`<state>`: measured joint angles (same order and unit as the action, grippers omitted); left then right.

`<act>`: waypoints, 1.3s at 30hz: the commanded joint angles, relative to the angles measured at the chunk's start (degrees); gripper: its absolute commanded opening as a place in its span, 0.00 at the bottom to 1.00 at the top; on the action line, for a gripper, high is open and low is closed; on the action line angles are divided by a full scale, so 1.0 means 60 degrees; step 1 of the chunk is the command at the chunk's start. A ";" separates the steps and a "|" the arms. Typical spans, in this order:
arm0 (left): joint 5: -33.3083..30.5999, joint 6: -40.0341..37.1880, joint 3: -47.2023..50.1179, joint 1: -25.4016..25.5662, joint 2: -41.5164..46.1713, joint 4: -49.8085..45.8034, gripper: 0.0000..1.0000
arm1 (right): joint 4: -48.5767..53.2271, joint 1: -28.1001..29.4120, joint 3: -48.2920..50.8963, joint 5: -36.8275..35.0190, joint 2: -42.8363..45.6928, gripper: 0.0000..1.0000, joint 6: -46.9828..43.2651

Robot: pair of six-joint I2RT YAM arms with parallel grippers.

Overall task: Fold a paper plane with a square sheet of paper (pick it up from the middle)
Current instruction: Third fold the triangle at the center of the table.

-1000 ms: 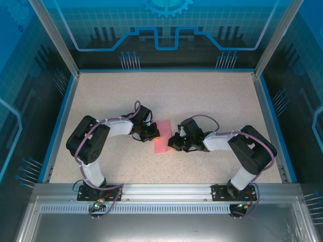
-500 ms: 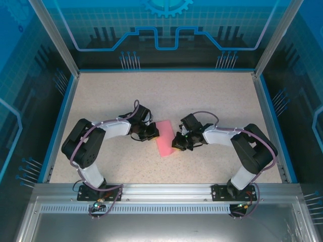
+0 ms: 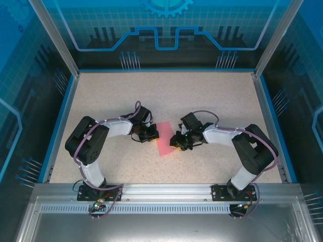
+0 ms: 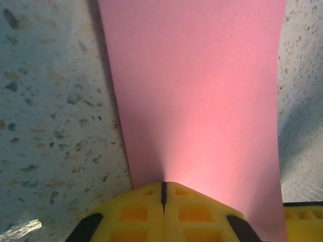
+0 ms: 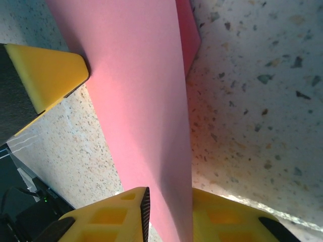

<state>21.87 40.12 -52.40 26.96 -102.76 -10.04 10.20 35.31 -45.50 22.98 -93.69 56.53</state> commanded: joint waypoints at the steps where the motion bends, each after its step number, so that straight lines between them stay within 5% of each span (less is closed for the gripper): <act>1: -0.0232 -0.0279 -0.0099 0.0004 -0.0233 -0.0457 0.04 | 0.0431 -0.0070 0.0256 -0.0023 0.0480 0.24 0.0329; 13: -0.0232 -0.0317 -0.0101 0.0002 -0.0268 -0.0421 0.03 | 0.0083 0.0094 0.0147 0.0132 0.0591 0.07 0.0497; 23: -0.0272 -0.0453 -0.0281 0.0000 -0.0008 -0.0618 0.02 | -0.0759 0.0694 -0.1387 0.0013 -0.1127 0.07 0.0548; 39: -0.0803 -0.0548 -0.1266 -0.0255 -0.0130 -0.0888 0.04 | -0.1333 0.0791 -0.1407 -0.0286 -0.1779 0.09 0.0795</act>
<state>18.02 38.39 -58.72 25.76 -101.56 -13.69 3.16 39.13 -53.17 21.74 -103.00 60.62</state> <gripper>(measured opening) 0.055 0.087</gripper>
